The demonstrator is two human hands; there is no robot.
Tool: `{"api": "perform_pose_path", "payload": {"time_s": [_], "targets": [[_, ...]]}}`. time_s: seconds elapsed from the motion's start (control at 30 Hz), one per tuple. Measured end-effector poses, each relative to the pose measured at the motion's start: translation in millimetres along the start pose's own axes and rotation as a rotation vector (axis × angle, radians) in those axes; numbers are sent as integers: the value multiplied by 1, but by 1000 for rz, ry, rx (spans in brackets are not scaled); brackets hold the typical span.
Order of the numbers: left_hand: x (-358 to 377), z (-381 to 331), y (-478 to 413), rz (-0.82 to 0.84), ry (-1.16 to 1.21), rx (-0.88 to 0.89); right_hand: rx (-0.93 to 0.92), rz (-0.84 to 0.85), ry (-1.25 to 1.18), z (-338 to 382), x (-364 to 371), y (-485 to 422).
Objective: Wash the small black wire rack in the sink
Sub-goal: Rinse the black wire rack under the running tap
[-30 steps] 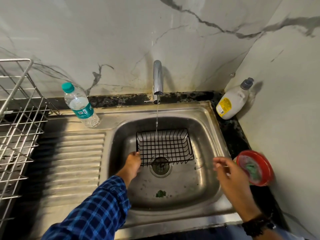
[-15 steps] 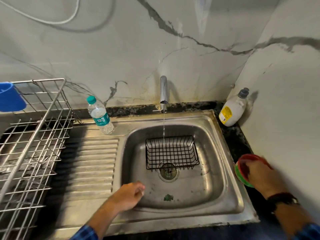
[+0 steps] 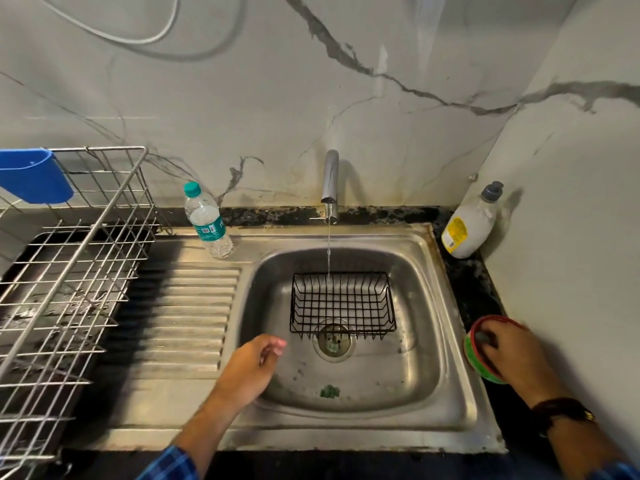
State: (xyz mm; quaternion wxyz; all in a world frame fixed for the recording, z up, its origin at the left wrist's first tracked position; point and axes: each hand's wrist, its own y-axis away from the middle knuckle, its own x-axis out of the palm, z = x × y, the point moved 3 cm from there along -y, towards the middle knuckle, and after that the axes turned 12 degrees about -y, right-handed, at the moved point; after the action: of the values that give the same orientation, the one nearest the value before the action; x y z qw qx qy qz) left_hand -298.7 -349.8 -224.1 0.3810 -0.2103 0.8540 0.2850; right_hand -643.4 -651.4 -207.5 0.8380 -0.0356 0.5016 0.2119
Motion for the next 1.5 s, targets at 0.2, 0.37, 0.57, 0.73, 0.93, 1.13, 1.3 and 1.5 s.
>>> {"api": "perform_pose_path", "payload": {"time_s": [0.2,0.37,0.57,0.73,0.93,1.13,1.3,1.5], "targets": [[8,-6,-8,32,163,-114,70,65,83,-10,2,-6],[30,7,-45,119,418,-371,96,41,-10,2,-5,11],[57,12,-114,197,597,-615,21,-313,-55,42,-19,48],[69,5,-151,192,483,-625,-115,-539,-60,66,-12,82],[72,-7,-155,68,448,-509,-252,-747,-125,85,-16,101],[44,-22,-149,19,638,-398,-301,-589,-162,105,-12,86],[18,-42,-134,-74,768,-293,-332,-95,-219,165,34,18],[2,-62,-120,-165,781,-176,212,556,-720,231,101,-80]]}}
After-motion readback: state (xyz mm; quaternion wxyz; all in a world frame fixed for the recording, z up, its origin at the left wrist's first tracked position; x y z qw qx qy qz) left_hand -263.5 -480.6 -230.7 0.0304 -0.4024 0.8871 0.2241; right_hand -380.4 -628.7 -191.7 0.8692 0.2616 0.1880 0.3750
